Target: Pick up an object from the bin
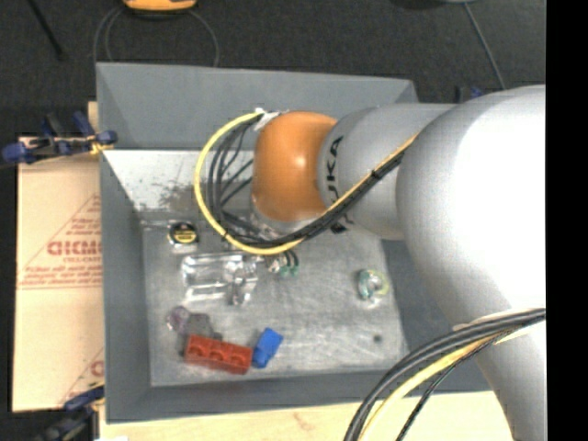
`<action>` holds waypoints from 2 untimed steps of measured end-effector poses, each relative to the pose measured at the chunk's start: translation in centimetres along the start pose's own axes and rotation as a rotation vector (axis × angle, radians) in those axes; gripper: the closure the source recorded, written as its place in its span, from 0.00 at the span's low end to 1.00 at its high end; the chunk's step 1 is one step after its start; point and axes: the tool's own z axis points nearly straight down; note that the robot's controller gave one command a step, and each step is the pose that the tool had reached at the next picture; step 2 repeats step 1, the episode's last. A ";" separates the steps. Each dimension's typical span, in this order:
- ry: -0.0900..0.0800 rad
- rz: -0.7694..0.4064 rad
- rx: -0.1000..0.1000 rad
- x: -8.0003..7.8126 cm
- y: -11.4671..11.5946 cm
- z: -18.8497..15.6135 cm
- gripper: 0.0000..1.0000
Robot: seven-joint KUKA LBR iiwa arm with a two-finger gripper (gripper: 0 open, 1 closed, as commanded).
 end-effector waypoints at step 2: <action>0.005 -0.214 0.000 0.4 1.7 -18.0 1.00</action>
Offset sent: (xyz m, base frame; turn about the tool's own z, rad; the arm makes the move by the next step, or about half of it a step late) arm -0.0097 0.0162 0.1758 -0.2134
